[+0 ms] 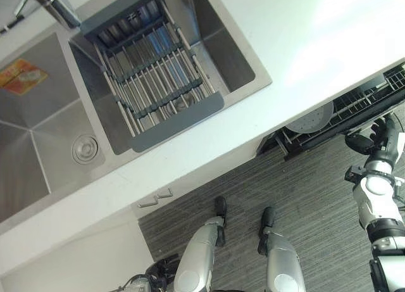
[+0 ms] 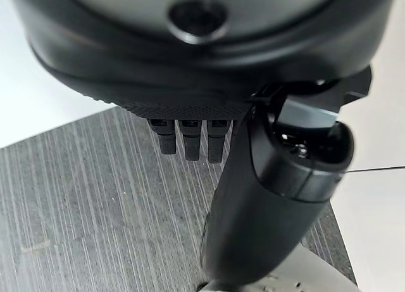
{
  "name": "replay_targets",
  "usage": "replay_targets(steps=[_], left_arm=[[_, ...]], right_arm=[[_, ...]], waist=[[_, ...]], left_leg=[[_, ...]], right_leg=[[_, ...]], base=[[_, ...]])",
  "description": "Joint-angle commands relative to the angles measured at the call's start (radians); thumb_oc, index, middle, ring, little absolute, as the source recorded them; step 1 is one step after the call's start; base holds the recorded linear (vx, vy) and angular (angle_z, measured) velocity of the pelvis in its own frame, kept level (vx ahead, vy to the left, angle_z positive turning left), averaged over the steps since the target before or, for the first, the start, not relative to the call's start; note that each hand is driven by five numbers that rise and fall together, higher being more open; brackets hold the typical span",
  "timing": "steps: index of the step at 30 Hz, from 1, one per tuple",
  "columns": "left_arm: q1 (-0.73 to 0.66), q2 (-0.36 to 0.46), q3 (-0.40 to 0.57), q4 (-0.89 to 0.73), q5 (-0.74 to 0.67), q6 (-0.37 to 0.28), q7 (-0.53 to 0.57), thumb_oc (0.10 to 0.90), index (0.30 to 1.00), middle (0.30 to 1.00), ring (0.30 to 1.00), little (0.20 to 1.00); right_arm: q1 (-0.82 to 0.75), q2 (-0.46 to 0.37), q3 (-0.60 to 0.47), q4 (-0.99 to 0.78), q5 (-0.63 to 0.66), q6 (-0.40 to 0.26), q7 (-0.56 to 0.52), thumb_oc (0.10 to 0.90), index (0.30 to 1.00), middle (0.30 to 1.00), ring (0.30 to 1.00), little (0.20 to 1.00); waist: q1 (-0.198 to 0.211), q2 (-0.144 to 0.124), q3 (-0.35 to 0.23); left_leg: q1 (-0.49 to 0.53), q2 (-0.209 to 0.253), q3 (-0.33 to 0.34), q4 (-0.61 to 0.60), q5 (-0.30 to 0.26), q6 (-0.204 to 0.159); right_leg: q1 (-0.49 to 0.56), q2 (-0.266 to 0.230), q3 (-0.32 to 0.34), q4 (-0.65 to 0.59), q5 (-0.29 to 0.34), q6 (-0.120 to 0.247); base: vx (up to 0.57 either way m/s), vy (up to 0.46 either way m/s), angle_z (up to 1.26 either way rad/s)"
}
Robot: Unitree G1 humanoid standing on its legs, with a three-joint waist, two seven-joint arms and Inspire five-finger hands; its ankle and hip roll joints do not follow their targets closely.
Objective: Place the dishes in the dishwasher.
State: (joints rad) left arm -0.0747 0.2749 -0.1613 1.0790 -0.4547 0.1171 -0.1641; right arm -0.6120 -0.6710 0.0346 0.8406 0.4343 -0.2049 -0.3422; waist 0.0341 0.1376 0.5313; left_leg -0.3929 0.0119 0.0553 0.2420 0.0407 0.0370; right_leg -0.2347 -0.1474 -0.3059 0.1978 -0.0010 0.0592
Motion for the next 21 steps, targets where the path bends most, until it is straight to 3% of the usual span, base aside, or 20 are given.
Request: replay_targets(steps=[1,7,9,13,14,17,19,21], left_arm=[[0.026,0.079,-0.045,-0.014,0.029,-0.043,-0.007,0.800,0.900,0.900,0.900,0.900],[-0.002,0.106,-0.053,-0.015,0.024,-0.053,0.005,0.800,0.900,0.900,0.900,0.900],[-0.003,0.112,-0.043,-0.007,0.009,-0.060,0.000,0.800,0.900,0.900,0.900,0.900],[-0.004,0.125,-0.031,-0.003,0.002,-0.067,-0.076,0.800,0.900,0.900,0.900,0.900],[0.007,0.124,-0.033,-0.008,-0.038,-0.095,-0.113,0.800,0.900,0.900,0.900,0.900],[0.021,0.121,-0.020,-0.016,-0.051,-0.156,-0.089,0.800,0.900,0.900,0.900,0.900],[0.009,0.124,0.005,-0.025,-0.041,-0.200,-0.013,0.800,0.900,0.900,0.900,0.900],[-0.002,0.136,0.023,-0.035,0.074,-0.254,0.083,0.800,0.900,0.900,0.900,0.900]], right_arm=[[-0.227,-0.092,0.162,-0.107,-0.087,-0.108,0.150,0.800,0.900,0.900,0.900,0.900],[-0.376,-0.111,0.233,-0.041,-0.103,-0.112,0.143,0.800,0.900,0.900,0.900,0.900],[-0.401,-0.114,0.247,-0.031,-0.087,-0.115,0.144,0.800,0.900,0.900,0.900,0.900],[-0.435,-0.105,0.253,-0.024,-0.064,-0.110,0.151,0.800,0.900,0.900,0.900,0.900],[-0.434,-0.101,0.256,-0.024,-0.061,-0.105,0.168,0.800,0.900,0.900,0.900,0.900],[-0.403,-0.089,0.244,-0.045,-0.046,-0.089,0.181,0.800,0.900,0.900,0.900,0.900],[-0.334,-0.056,0.224,-0.067,-0.045,-0.076,0.196,0.800,0.900,0.900,0.900,0.900],[-0.249,-0.022,0.209,-0.090,-0.061,-0.070,0.211,0.800,0.900,0.900,0.900,0.900]], waist=[[0.093,-0.023,-0.075],[0.152,-0.049,-0.056],[0.164,-0.061,-0.055],[0.184,-0.075,-0.055],[0.191,-0.076,-0.058],[0.190,-0.078,-0.066],[0.179,-0.078,-0.074],[0.166,-0.080,-0.086]], left_leg=[[0.014,0.030,-0.019,0.058,-0.171,-0.051],[-0.008,0.027,-0.046,0.058,-0.161,-0.046],[0.007,0.023,-0.053,0.058,-0.185,-0.051],[0.010,0.020,-0.062,0.058,-0.189,-0.053],[0.015,0.020,-0.065,0.058,-0.193,-0.054],[0.023,0.023,-0.064,0.058,-0.197,-0.057],[0.022,0.029,-0.056,0.058,-0.179,-0.057],[0.035,0.031,-0.051,0.058,-0.183,-0.059]], right_leg=[[-0.051,-0.017,0.025,0.102,-0.148,0.020],[-0.046,-0.018,-0.018,0.102,-0.141,0.029],[-0.025,-0.019,-0.018,0.102,-0.166,0.037],[-0.007,-0.022,-0.042,0.102,-0.172,0.041],[0.003,-0.024,-0.050,0.102,-0.177,0.042],[0.013,-0.025,-0.053,0.102,-0.182,0.043],[0.012,-0.027,-0.062,0.102,-0.165,0.037],[0.021,-0.030,-0.055,0.102,-0.170,0.039]], base=[[0.02,-0.046,0.24],[0.03,-0.069,0.19],[0.11,-0.086,0.15],[0.00,-0.077,0.04],[0.00,-0.060,0.14],[-0.02,-0.036,0.12],[-0.13,-0.006,-0.02],[-0.08,-0.002,0.07]])
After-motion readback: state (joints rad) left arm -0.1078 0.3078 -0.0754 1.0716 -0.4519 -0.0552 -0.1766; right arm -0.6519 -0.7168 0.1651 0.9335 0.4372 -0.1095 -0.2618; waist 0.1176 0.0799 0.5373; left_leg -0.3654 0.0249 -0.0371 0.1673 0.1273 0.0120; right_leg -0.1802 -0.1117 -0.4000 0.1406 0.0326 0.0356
